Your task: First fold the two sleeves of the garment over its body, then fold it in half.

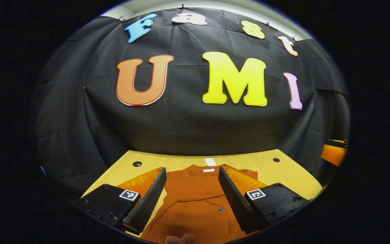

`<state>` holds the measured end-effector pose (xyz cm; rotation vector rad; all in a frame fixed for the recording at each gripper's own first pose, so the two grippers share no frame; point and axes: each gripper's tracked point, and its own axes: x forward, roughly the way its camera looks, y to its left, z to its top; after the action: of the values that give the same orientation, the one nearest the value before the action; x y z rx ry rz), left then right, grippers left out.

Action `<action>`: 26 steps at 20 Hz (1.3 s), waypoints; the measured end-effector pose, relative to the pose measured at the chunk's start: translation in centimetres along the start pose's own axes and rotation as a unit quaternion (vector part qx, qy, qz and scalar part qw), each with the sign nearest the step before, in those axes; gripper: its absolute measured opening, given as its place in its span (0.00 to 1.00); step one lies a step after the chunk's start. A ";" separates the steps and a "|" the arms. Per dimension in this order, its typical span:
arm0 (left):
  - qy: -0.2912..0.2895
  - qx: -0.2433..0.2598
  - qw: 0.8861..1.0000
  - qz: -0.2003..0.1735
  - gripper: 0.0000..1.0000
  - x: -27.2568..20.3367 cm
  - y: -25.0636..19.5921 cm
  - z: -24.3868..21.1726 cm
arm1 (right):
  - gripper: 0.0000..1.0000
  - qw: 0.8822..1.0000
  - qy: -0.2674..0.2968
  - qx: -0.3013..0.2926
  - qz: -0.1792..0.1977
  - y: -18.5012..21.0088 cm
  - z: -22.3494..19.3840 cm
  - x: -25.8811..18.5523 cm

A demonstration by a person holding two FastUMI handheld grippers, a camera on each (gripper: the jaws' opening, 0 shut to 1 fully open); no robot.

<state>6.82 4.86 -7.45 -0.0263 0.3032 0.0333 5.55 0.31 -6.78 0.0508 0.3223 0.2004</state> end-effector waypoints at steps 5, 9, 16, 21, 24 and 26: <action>0.008 0.020 1.000 -0.002 0.99 -1.7 2.3 -1.1 | 0.92 1.000 0.028 -0.007 -0.001 -0.8 -2.1 -0.7; 0.040 0.035 0.998 -0.019 0.99 -3.0 3.4 -4.0 | 0.92 0.997 0.075 -0.015 0.007 -1.7 -5.6 -1.8; 0.187 0.022 0.982 -0.018 1.00 -6.7 7.6 -14.8 | 0.92 0.983 0.183 -0.015 0.013 -3.8 -14.5 -5.6; 0.307 -0.009 0.951 -0.029 1.00 -10.3 9.5 -23.2 | 0.92 0.964 0.265 0.006 0.003 -6.1 -21.5 -8.8; 0.359 -0.037 0.932 -0.039 1.00 -11.7 9.2 -26.9 | 0.92 0.950 0.312 0.014 -0.011 -7.7 -25.6 -10.3; 0.386 -0.060 0.920 -0.039 1.00 -12.7 9.3 -28.6 | 0.92 0.942 0.334 0.022 -0.014 -8.2 -27.7 -11.2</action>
<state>-14.11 12.93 -31.13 -0.1768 1.0920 -0.0409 -12.17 -9.51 -30.22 0.0215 1.0067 0.1776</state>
